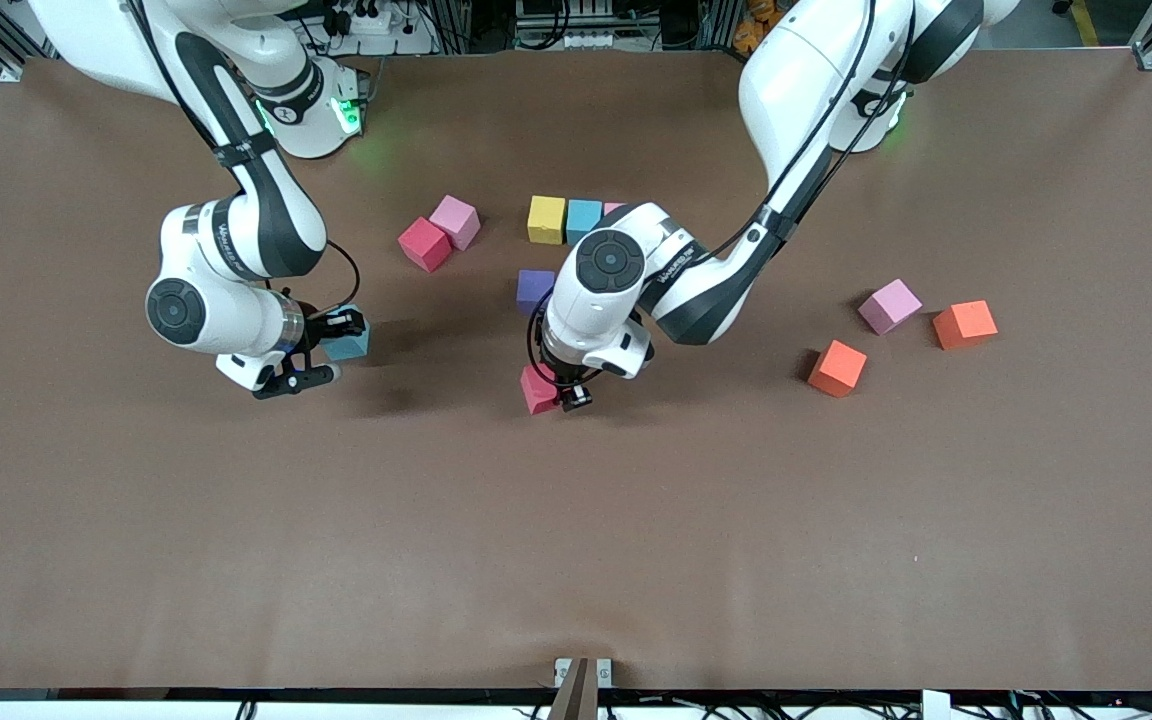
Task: Form number 2 with 11 blocks
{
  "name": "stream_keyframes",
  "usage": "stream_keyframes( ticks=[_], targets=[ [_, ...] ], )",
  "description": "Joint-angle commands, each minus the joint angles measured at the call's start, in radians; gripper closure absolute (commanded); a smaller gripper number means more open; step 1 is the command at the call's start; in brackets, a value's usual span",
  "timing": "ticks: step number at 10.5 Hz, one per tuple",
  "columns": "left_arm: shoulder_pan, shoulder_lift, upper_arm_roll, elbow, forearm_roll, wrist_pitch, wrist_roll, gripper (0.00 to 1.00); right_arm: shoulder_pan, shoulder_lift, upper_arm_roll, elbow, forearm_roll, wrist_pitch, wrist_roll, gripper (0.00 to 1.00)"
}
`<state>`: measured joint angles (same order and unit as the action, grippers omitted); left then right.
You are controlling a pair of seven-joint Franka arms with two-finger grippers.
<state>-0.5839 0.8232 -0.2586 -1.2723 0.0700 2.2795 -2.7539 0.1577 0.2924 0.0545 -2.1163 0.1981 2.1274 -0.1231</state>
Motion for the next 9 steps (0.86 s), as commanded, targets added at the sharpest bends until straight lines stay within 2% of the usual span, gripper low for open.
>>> stream_keyframes(
  ticks=[1, 9],
  targets=[
    [0.019, -0.128, 0.004, -0.067, 0.125, -0.106, -0.004, 0.84, -0.007, 0.008, 0.004, 0.016, -0.003, -0.012, -0.006, 0.54],
    [0.03, -0.147, 0.001, -0.078, 0.123, -0.137, 0.034, 0.84, -0.007, 0.01, 0.004, 0.018, -0.003, -0.011, -0.006, 0.54]
  ],
)
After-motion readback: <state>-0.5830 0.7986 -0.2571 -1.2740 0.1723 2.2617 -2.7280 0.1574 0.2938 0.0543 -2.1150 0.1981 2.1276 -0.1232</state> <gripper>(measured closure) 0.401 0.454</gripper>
